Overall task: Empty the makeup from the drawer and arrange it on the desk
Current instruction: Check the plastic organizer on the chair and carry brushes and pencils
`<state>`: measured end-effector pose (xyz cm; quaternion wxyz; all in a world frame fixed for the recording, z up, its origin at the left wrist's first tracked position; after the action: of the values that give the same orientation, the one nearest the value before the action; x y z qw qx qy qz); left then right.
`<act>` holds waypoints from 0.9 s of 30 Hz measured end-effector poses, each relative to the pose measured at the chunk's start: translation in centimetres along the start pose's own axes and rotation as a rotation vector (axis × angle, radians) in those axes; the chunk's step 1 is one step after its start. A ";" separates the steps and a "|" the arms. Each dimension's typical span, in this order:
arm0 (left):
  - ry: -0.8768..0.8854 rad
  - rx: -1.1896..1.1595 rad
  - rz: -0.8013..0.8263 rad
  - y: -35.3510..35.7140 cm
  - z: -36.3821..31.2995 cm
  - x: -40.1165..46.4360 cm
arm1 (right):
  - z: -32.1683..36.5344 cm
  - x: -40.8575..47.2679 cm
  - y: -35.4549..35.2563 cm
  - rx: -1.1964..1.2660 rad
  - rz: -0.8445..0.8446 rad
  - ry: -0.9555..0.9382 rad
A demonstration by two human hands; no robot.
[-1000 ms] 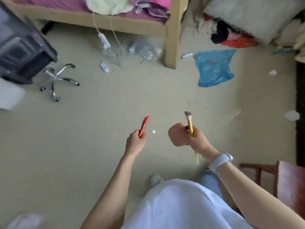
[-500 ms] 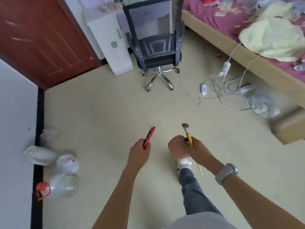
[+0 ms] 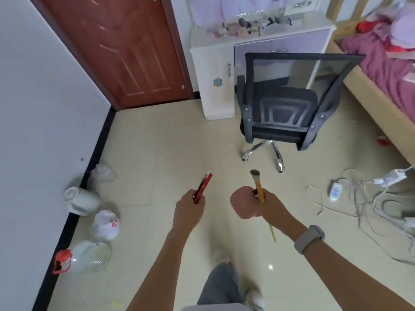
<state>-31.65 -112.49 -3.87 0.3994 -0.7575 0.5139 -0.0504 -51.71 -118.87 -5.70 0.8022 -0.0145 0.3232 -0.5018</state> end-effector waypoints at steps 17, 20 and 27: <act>0.006 0.168 -0.041 -8.8 -11.9 42.1 | 23.2 38.4 -4.7 -0.191 -0.029 0.018; 0.047 0.189 -0.034 -9.8 -14.7 49.0 | 27.3 44.6 -5.7 -0.220 -0.048 0.006; 0.032 0.151 -0.001 -10.4 -20.7 65.9 | 37.1 60.4 -7.9 -0.071 -0.051 -0.064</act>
<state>-3.30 -176.33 -5.13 0.4473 -0.7244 0.5147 -0.1015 -20.81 -183.18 -4.05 0.7980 -0.0673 0.3147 -0.5096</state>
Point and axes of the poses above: each hand's wrist, its own x-axis towards the middle knuckle, its own y-axis out of the palm, z = x × y, the point moved 2 cm from there along x, towards the middle knuckle, and after that the axes turned 3 degrees about -x, right-handed, at the moved point
